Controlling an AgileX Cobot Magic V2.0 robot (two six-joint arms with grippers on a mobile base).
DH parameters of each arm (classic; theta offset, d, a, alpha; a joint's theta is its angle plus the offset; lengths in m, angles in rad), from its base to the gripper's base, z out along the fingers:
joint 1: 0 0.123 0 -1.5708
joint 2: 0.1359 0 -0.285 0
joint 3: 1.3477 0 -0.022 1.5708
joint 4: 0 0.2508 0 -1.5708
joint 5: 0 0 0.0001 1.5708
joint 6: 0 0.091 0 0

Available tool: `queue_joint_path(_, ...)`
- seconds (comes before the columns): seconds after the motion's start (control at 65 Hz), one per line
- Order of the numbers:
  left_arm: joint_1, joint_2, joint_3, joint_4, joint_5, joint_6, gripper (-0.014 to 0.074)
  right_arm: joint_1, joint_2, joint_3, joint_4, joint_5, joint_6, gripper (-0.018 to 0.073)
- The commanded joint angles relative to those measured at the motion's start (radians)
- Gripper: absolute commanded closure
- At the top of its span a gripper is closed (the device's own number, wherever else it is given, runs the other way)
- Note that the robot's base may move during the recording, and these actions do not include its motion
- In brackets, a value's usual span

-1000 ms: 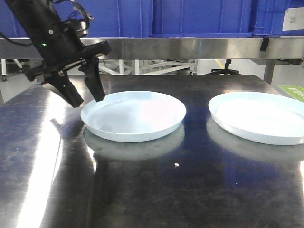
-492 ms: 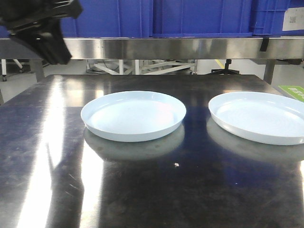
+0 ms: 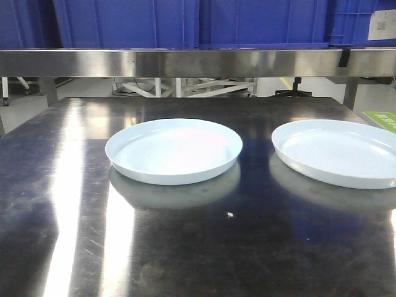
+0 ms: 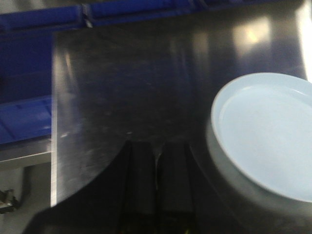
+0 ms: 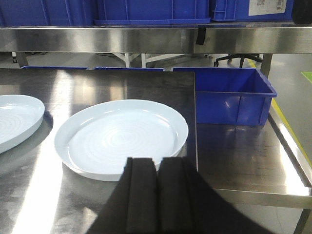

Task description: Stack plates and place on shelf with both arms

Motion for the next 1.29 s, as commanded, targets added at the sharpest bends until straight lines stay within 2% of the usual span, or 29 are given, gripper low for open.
queue_joint_path(0.0, 0.037, -0.107, 0.044, -0.001, -0.102, -0.011, 0.0514, -0.005, -0.018, -0.002, -0.008, -0.088, -0.003, 0.0503)
queue_joint_path(0.108, 0.07, -0.238, 0.123, 0.026, -0.109, -0.011, 0.0514, -0.005, -0.018, -0.002, -0.008, -0.088, -0.003, 0.0503)
queue_joint_path(0.262, 0.076, -0.423, 0.214, 0.043, -0.108, -0.011, 0.0514, -0.005, -0.018, -0.002, -0.008, -0.088, -0.003, 0.0503)
queue_joint_path(0.523, 0.076, -0.63, 0.233, 0.043, -0.101, -0.011, 0.0514, -0.005, -0.018, -0.002, -0.008, -0.088, -0.003, 0.0503)
queue_joint_path(0.862, 0.076, -0.644, 0.233, 0.043, -0.101, -0.011, 0.0514, -0.005, -0.018, -0.002, -0.008, -0.088, -0.004, 0.0503)
queue_joint_path(1.015, 0.076, -0.644, 0.233, 0.041, -0.101, -0.011, 0.0514, -0.005, -0.018, -0.006, 0.007, -0.135, 0.011, 0.0503)
queue_joint_path(1.2, 0.076, -0.644, 0.233, 0.041, -0.101, -0.011, 0.0514, -0.005, 0.025, -0.086, 0.074, 0.001, 0.024, 0.0503)
queue_joint_path(1.277, 0.076, -0.644, 0.234, 0.041, -0.101, -0.011, 0.0514, -0.005, 0.084, -0.141, 0.074, 0.037, 0.024, 0.0503)
